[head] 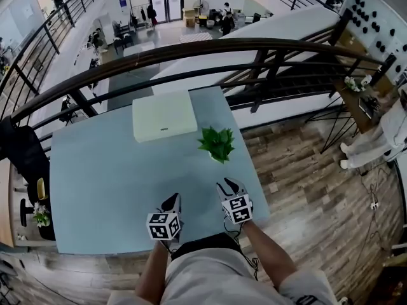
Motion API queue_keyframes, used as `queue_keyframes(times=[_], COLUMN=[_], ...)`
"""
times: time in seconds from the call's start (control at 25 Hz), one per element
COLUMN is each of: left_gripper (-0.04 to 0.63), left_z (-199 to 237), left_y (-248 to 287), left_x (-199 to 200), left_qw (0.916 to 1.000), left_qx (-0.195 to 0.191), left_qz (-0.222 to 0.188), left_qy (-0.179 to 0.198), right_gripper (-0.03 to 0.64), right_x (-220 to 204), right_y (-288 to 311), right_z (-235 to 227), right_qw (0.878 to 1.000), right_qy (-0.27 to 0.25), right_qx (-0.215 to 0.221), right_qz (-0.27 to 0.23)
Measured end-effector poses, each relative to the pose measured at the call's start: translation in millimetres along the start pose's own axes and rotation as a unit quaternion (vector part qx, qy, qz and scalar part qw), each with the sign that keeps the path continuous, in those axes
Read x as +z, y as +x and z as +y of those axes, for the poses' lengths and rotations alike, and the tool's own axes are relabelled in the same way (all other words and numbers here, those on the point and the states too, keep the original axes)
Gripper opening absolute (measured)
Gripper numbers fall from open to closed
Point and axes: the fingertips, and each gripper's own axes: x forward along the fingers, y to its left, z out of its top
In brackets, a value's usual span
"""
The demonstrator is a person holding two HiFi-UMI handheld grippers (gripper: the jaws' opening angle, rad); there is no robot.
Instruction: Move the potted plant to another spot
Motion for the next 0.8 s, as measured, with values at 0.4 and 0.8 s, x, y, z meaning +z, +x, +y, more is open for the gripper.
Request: queue_keyframes(times=[0.4,0.8], left_gripper=[0.012,0.012], left_z=[3.0,-24.3], left_y=[-12.8,-24.6], left_x=[-23.4,-15.3], left_qw=[0.9994,0.9999], left_qx=[-0.010,0.005], left_qz=[-0.005,-0.004], left_qy=[-0.034,-0.008], right_gripper=[0.005,0.003], right_x=[2.5,16.4], right_y=[-20.5,-39.9], right_z=[11.3,12.6], right_qw=[0.999,0.999], right_qy=[0.035,-0.027], right_qx=[-0.010,0.030], right_qz=[0.005,0.013])
